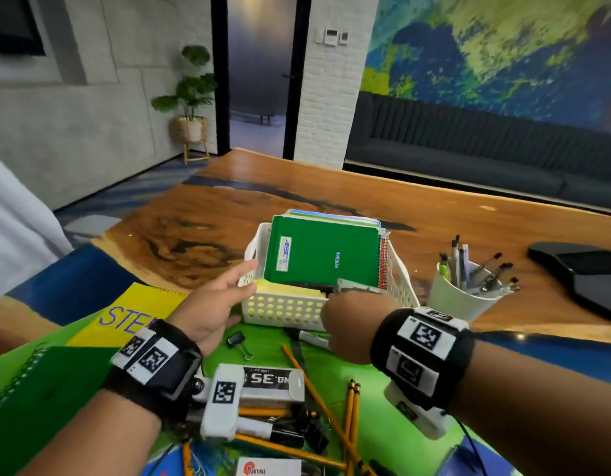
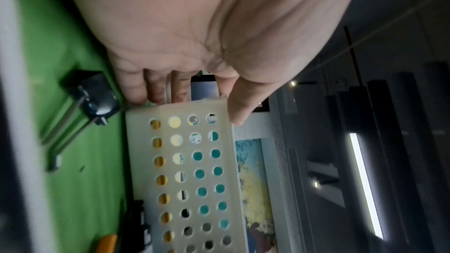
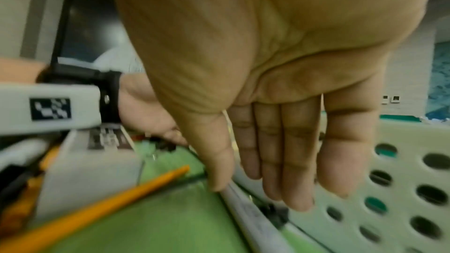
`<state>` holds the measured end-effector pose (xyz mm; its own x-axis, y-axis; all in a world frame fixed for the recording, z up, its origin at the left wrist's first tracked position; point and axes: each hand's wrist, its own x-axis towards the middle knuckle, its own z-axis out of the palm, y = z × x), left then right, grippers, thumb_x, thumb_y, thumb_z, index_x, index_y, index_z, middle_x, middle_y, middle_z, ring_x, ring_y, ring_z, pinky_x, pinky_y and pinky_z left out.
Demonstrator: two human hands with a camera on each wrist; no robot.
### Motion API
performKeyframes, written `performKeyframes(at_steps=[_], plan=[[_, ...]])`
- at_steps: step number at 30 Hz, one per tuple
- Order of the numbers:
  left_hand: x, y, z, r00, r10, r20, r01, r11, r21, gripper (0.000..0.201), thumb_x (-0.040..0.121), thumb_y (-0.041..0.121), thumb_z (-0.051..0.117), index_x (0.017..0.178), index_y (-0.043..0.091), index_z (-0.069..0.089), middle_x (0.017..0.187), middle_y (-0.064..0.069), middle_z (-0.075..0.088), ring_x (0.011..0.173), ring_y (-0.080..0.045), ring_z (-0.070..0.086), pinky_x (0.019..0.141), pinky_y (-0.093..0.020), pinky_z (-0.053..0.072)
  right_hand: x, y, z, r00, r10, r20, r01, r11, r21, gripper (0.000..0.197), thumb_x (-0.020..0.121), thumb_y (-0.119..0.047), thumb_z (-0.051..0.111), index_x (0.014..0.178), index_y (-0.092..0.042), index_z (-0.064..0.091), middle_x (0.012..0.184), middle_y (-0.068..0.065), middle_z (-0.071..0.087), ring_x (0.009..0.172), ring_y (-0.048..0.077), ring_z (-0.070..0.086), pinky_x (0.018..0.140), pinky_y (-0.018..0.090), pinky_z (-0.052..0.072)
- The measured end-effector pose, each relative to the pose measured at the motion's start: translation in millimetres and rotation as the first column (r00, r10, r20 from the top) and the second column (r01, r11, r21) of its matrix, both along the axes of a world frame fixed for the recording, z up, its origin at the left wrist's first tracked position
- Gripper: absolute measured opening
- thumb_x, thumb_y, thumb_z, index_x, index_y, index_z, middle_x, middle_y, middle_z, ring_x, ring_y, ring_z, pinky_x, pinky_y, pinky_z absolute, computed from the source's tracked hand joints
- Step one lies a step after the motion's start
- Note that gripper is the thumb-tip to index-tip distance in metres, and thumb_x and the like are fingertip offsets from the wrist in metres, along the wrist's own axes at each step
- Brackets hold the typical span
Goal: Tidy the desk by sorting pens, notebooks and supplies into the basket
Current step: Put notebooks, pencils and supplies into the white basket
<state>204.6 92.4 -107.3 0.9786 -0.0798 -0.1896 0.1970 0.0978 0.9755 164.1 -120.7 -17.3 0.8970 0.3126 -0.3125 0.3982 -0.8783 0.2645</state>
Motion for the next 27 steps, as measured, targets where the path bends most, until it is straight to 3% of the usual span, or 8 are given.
performKeyframes(at_steps=[4, 8, 10, 13, 18, 21, 24, 27], plan=[[2.1, 0.6, -6.3, 0.999, 0.007, 0.037, -0.003, 0.995, -0.100, 0.042, 0.100, 0.011, 0.052, 0.127, 0.041, 0.064, 0.132, 0.002, 0.066, 0.127, -0.020, 0.055, 0.117, -0.048, 0.027, 4.8, 4.7, -10.5, 1.000, -0.010, -0.029, 0.008, 0.996, -0.087, 0.018, 0.098, -0.028, 0.052, 0.086, -0.014, 0.054, 0.079, 0.005, 0.055, 0.073, 0.028, 0.056, 0.069, 0.037, 0.055], [-1.7, -2.5, -4.3, 0.999, 0.021, 0.040, -0.013, 0.981, -0.192, 0.044, 0.100, 0.006, 0.048, 0.137, 0.029, 0.058, 0.122, -0.001, 0.071, 0.116, -0.019, 0.063, 0.101, -0.037, 0.042, 9.4, 0.0, 4.0, 0.997, 0.082, -0.006, -0.082, 0.990, -0.117, 0.016, 0.093, -0.015, 0.051, 0.087, -0.010, 0.065, 0.074, 0.003, 0.058, 0.063, 0.024, 0.057, 0.060, 0.033, 0.055], [-3.1, -3.8, -2.0, 0.999, 0.015, 0.042, -0.006, 0.980, -0.200, 0.044, 0.100, 0.005, 0.047, 0.137, 0.027, 0.057, 0.121, -0.001, 0.072, 0.112, -0.018, 0.065, 0.091, -0.034, 0.045, 10.4, -5.0, 8.1, 0.993, 0.100, -0.067, -0.109, 0.982, -0.155, 0.024, 0.096, -0.023, 0.052, 0.097, -0.010, 0.072, 0.089, 0.006, 0.069, 0.075, 0.026, 0.063, 0.066, 0.032, 0.055], [-3.3, -3.8, -2.0, 0.999, 0.019, 0.041, -0.011, 0.981, -0.191, 0.043, 0.100, 0.005, 0.048, 0.135, 0.028, 0.059, 0.121, -0.001, 0.072, 0.117, -0.020, 0.062, 0.100, -0.036, 0.043, 5.8, -9.2, -6.5, 0.990, 0.037, -0.138, -0.058, 0.987, -0.151, 0.038, 0.092, -0.044, 0.064, 0.114, -0.013, 0.070, 0.107, 0.004, 0.071, 0.096, 0.027, 0.067, 0.079, 0.034, 0.057], [-1.2, -2.3, -4.8, 0.999, 0.023, 0.034, -0.016, 0.983, -0.184, 0.041, 0.099, 0.009, 0.051, 0.128, 0.034, 0.065, 0.126, 0.000, 0.069, 0.125, -0.022, 0.058, 0.113, -0.042, 0.033, -4.5, -6.0, -24.7, 0.984, -0.008, -0.178, -0.011, 0.995, -0.101, 0.024, 0.094, -0.013, 0.054, 0.117, -0.013, 0.060, 0.095, 0.002, 0.063, 0.091, 0.027, 0.068, 0.076, 0.040, 0.060], [-0.3, -1.5, -5.7, 0.999, 0.027, 0.043, -0.018, 0.982, -0.187, 0.042, 0.100, 0.007, 0.050, 0.133, 0.030, 0.061, 0.125, -0.002, 0.070, 0.124, -0.024, 0.059, 0.104, -0.039, 0.040, -4.3, -11.6, -3.5, 0.988, 0.047, -0.149, -0.063, 0.992, -0.106, 0.016, 0.094, -0.019, 0.053, 0.104, -0.014, 0.064, 0.092, 0.003, 0.067, 0.081, 0.025, 0.067, 0.070, 0.035, 0.059], [-1.2, -1.7, -4.8, 0.998, 0.010, 0.061, 0.001, 0.982, -0.189, 0.044, 0.100, 0.008, 0.049, 0.138, 0.029, 0.057, 0.127, 0.000, 0.069, 0.124, -0.021, 0.060, 0.103, -0.038, 0.041, 7.3, -24.0, 40.8, 0.998, 0.062, -0.033, -0.064, 0.996, -0.054, 0.029, 0.097, -0.035, 0.043, 0.096, -0.016, 0.066, 0.087, 0.005, 0.068, 0.078, 0.029, 0.065, 0.061, 0.031, 0.051], [-2.2, -2.1, -3.0, 0.998, 0.002, 0.058, 0.009, 0.982, -0.190, 0.044, 0.101, 0.008, 0.047, 0.138, 0.030, 0.056, 0.127, 0.002, 0.069, 0.122, -0.019, 0.061, 0.090, -0.035, 0.042, 35.3, -35.3, 76.4, 0.993, 0.042, 0.106, -0.042, 0.999, -0.002, 0.030, 0.095, -0.040, 0.044, 0.100, -0.022, 0.067, 0.088, 0.001, 0.069, 0.080, 0.026, 0.064, 0.065, 0.030, 0.049]])
